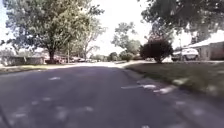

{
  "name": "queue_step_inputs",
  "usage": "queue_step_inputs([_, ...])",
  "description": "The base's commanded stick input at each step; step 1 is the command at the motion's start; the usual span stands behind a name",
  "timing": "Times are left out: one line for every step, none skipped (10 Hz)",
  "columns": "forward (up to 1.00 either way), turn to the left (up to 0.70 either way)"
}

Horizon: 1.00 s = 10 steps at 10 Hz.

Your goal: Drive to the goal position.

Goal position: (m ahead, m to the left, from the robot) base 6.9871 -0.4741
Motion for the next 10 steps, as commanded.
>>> queue_step_inputs([0.70, 0.03])
queue_step_inputs([0.70, 0.03])
queue_step_inputs([0.70, 0.03])
queue_step_inputs([0.70, 0.03])
queue_step_inputs([0.70, 0.03])
queue_step_inputs([0.70, 0.03])
queue_step_inputs([0.70, 0.03])
queue_step_inputs([0.70, 0.03])
queue_step_inputs([0.70, 0.03])
queue_step_inputs([0.70, 0.03])
